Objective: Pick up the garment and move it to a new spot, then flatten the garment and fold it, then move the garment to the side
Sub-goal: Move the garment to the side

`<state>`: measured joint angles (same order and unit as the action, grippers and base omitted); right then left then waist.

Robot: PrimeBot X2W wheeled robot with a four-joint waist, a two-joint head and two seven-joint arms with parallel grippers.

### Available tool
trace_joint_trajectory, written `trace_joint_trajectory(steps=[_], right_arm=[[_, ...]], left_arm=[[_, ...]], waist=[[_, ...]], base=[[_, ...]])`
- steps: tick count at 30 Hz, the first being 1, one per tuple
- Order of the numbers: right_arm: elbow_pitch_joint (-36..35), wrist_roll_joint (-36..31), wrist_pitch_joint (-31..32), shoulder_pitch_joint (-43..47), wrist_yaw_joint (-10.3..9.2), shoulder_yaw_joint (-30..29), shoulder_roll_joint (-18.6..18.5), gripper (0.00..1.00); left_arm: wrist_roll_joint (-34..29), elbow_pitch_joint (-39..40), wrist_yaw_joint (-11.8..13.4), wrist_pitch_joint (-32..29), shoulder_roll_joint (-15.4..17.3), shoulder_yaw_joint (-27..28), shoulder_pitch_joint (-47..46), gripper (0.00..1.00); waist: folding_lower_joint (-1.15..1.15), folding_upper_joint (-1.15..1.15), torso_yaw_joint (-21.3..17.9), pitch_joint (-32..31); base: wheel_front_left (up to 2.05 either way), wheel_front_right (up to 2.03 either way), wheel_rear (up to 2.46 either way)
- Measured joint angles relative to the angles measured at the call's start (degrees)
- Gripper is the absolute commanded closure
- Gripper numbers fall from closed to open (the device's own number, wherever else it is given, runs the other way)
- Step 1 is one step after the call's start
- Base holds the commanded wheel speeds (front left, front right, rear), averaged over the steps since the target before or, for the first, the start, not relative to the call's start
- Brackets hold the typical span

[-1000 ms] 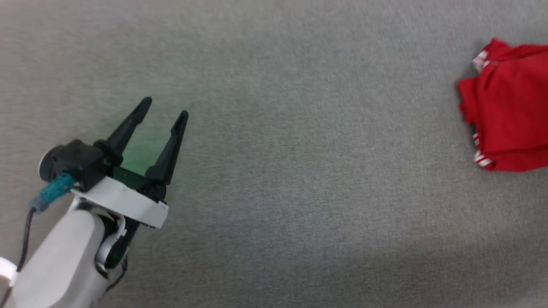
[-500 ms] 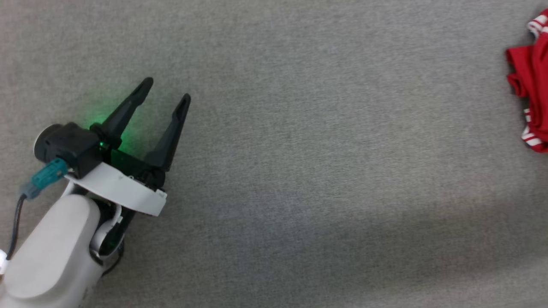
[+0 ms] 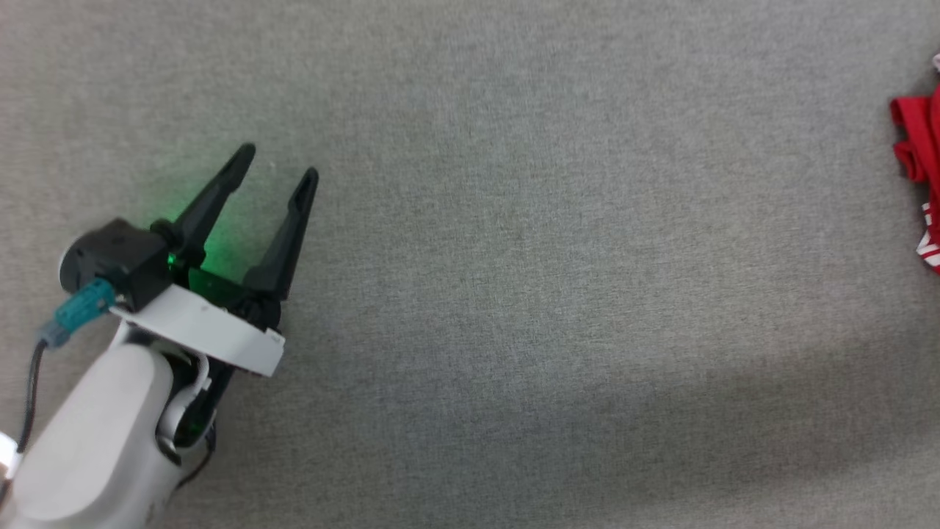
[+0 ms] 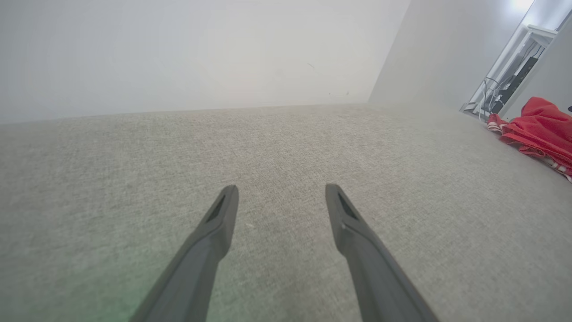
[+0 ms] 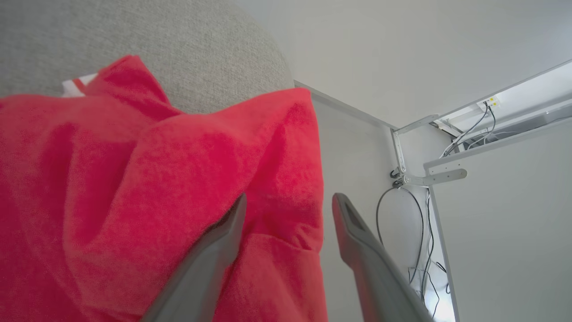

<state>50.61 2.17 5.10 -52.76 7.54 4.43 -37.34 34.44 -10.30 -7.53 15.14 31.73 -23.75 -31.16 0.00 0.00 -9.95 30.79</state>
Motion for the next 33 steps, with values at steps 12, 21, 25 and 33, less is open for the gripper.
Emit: trace_joint_trajectory(steps=[12, 21, 25, 33], right_arm=[[1.59, 0.75, -3.33, 2.05, 0.00, -2.36, 3.26, 0.00], [0.01, 2.26, -9.56, 9.36, 0.00, 0.11, 8.43, 0.00], [-2.32, 4.13, -13.45, 13.90, 0.00, 1.55, 11.55, 0.00], [-8.25, 9.62, -18.85, 23.82, 0.00, 3.23, 13.85, 0.00]], left_arm=[[1.19, -1.24, 0.04, -0.01, -2.83, 4.22, 7.84, 0.00], [1.30, -2.24, 0.04, -0.01, -4.61, 10.71, 17.09, 0.00], [0.43, -2.57, 0.04, -0.01, -5.68, 13.95, 21.84, 0.00], [-1.38, -2.77, 0.04, -0.01, -7.27, 17.78, 29.89, 0.00]], waist=[[0.00, 0.00, 1.69, -8.25], [0.00, 0.00, 4.00, -16.71], [0.00, 0.00, 4.88, -20.56], [0.00, 0.00, 6.22, -27.68]], base=[[0.00, 0.00, 0.00], [0.00, 0.00, 0.00], [0.00, 0.00, 0.00], [0.00, 0.00, 0.00]])
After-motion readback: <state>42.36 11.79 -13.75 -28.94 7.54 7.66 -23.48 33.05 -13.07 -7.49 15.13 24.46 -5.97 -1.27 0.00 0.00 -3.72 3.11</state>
